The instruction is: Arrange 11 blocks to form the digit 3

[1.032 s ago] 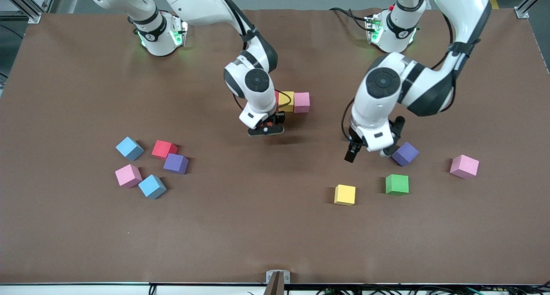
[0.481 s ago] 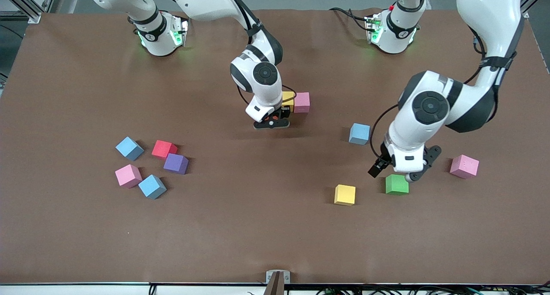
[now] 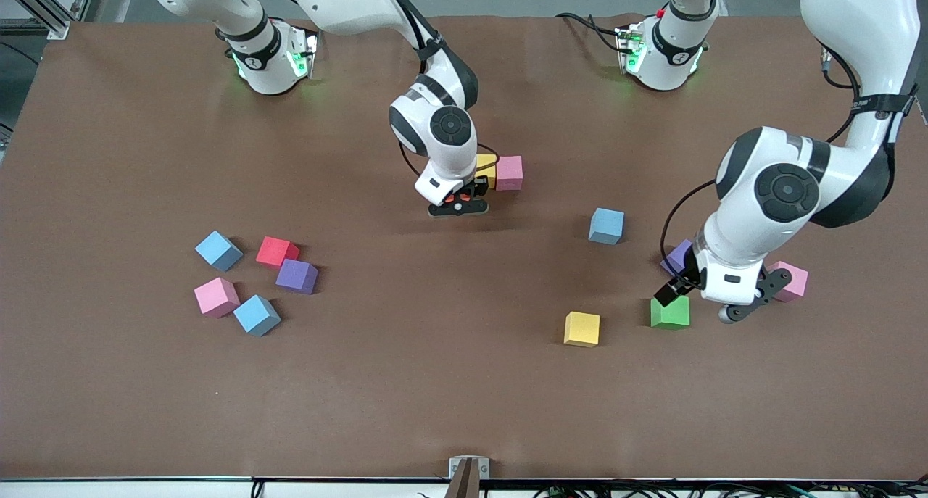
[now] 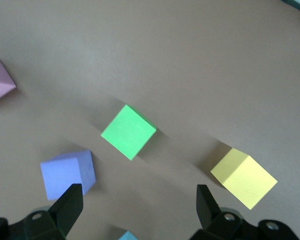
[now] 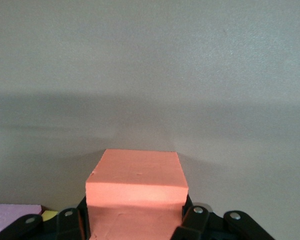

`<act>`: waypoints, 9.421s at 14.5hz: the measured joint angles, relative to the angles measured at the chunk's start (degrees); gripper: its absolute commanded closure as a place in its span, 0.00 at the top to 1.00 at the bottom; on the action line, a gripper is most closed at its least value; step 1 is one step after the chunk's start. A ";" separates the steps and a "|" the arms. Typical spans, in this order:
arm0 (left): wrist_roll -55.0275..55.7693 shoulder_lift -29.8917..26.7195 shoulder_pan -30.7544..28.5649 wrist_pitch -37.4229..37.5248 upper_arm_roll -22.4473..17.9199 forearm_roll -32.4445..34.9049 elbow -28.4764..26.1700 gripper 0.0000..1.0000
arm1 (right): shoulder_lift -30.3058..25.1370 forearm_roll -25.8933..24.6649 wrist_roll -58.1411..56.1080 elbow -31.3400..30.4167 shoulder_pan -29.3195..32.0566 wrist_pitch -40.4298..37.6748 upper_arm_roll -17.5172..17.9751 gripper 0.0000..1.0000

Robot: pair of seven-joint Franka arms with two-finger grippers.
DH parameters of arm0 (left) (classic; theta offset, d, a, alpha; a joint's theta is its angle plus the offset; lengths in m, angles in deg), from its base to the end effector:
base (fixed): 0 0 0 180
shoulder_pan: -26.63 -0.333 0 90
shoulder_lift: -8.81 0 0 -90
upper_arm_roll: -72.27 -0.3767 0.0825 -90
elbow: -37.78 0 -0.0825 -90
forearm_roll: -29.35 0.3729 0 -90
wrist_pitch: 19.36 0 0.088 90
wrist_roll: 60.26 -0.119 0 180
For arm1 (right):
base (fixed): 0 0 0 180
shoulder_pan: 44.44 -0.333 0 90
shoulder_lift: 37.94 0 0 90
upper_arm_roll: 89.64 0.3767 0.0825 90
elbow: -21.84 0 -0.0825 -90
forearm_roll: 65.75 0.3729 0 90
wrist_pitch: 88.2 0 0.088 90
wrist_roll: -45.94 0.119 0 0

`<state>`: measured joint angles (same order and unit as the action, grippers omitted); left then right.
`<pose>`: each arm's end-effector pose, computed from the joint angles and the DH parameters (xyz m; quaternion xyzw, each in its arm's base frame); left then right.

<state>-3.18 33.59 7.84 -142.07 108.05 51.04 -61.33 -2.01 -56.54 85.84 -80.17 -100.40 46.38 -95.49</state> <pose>0.6601 -0.1248 0.4254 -0.9600 -0.2747 -0.0534 0.0090 0.4273 0.5293 0.2459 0.9985 0.0399 -0.0368 0.0007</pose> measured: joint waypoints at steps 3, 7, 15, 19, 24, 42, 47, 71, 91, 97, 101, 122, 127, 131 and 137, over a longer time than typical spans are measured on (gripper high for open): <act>-4.23 0.91 -1.33 0.02 -0.03 0.00 1.58 1.00 | 0.00 -0.02 -0.03 0.05 -0.04 -0.28 0.00 0.20; -9.14 2.16 -1.41 0.03 -1.09 0.00 2.71 1.00 | 0.00 -0.03 -0.05 0.10 -0.07 -0.60 0.00 0.21; -22.27 6.27 -1.62 0.17 -1.81 0.01 3.54 1.00 | 0.00 -0.03 -0.10 0.14 -0.09 -0.81 0.00 0.24; -28.01 8.33 -1.46 -0.01 -1.72 1.27 4.95 1.00 | 0.00 -0.03 -0.33 0.21 -0.10 -1.11 0.01 0.33; -30.82 11.61 -0.85 0.01 -1.64 5.97 7.26 1.00 | 0.03 -0.02 -0.40 1.49 -0.11 -4.04 -0.05 1.00; -40.53 19.94 -0.94 -2.85 -2.11 6.29 7.39 0.96 | -5.17 -2.47 -7.85 9.57 16.29 -18.60 -1.78 1.00; -40.79 21.60 -0.99 -6.81 -3.73 6.30 6.56 0.43 | -7.57 -4.85 -13.50 6.83 25.71 -17.94 -1.90 1.00; -29.75 4.61 -1.52 13.51 1.34 -1.54 10.59 0.22 | -7.49 -4.30 -20.26 -9.79 36.93 3.34 -0.75 1.00; -24.59 2.23 -1.30 15.91 3.17 -1.64 11.93 0.22 | -5.99 -2.64 -19.81 1.54 30.12 -6.56 1.40 0.30; -24.59 2.23 -1.38 16.25 3.17 -1.64 11.96 0.22 | 0.20 -0.72 -9.31 9.93 20.07 -6.79 1.59 0.31; -24.59 2.24 -1.39 16.90 3.14 -1.64 11.95 0.22 | 4.48 -0.59 -7.84 12.93 14.98 -6.53 1.62 0.31; -24.59 2.49 0.51 18.61 3.17 -1.68 11.07 0.22 | 6.28 -0.75 -5.70 13.07 6.90 -7.27 1.18 0.31; -24.52 2.49 1.46 18.67 3.17 -1.69 10.76 0.22 | 6.20 -0.83 -5.70 12.93 6.20 -7.42 0.98 0.31; -24.43 2.49 1.55 19.46 3.15 -1.69 10.75 0.22 | 6.15 -0.85 -5.70 12.82 6.11 -7.40 0.97 0.32; -24.42 2.40 1.32 20.12 3.15 -1.69 10.95 0.22 | 6.12 -0.85 -5.70 12.74 6.07 -7.39 0.97 0.33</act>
<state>-27.60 35.99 9.16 -121.95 111.20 49.35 -50.38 4.10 -57.39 80.15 -67.42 -94.33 38.99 -94.52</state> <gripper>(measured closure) 0.427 0.441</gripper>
